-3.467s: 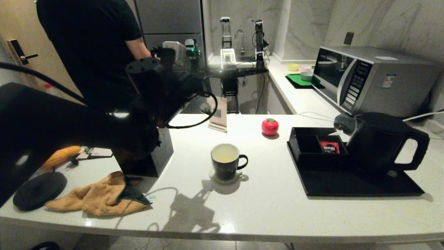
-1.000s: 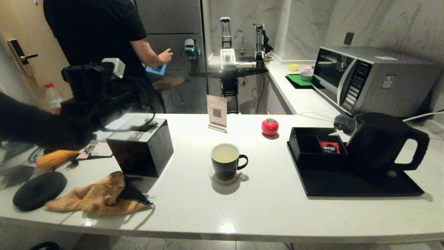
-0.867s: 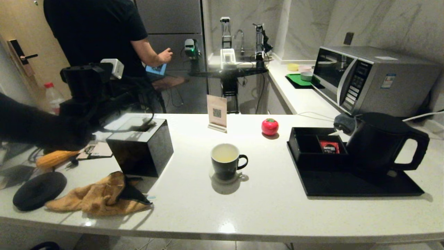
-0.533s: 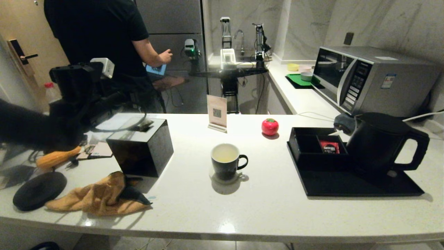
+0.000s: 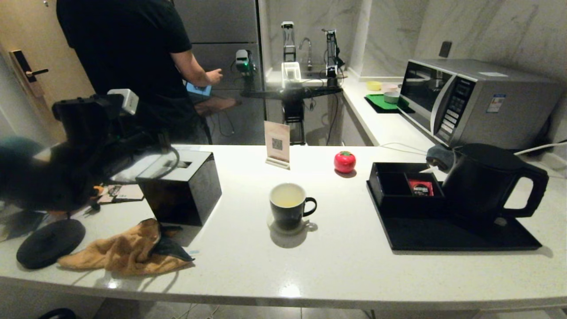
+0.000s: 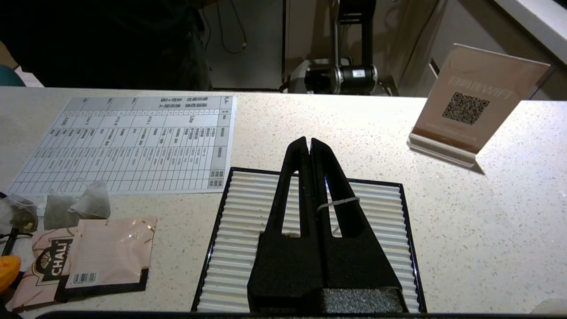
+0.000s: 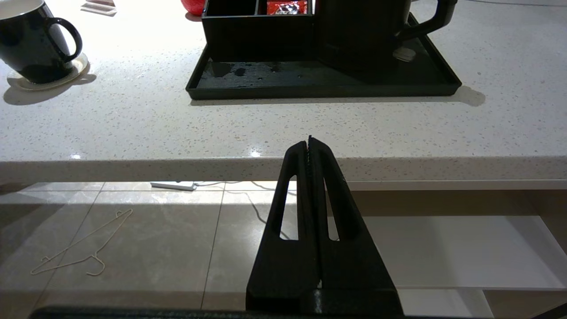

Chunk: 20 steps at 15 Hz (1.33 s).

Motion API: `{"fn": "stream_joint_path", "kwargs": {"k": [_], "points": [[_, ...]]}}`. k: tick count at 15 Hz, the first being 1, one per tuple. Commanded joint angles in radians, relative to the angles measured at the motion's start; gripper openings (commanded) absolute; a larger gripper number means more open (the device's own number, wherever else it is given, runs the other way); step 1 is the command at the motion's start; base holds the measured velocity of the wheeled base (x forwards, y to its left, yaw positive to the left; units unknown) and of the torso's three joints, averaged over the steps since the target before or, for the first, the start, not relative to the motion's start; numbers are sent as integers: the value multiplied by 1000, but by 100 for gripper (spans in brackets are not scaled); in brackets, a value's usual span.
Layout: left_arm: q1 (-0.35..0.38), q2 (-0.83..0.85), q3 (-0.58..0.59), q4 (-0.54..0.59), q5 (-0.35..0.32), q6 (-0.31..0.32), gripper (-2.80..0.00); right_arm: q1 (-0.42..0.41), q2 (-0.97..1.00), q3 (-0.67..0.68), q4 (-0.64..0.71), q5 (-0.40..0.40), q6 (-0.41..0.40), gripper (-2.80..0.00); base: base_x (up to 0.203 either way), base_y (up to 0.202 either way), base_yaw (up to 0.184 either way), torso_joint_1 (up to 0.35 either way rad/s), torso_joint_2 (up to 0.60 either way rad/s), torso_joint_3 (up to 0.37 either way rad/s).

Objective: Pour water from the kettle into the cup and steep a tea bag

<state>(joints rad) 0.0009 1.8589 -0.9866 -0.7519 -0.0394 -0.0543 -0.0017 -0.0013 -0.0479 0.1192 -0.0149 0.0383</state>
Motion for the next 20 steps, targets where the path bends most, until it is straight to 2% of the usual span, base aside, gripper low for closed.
{"fn": "stream_joint_path", "kwargs": {"k": [1,20], "points": [[-5,0,10,-7,-1,-1,-280,0,1,0,0,0,0,-280,0,0,0,0,0,0],[-21,63,29,-9,-5,4,-280,0,1,0,0,0,0,-280,0,0,0,0,0,0]]}}
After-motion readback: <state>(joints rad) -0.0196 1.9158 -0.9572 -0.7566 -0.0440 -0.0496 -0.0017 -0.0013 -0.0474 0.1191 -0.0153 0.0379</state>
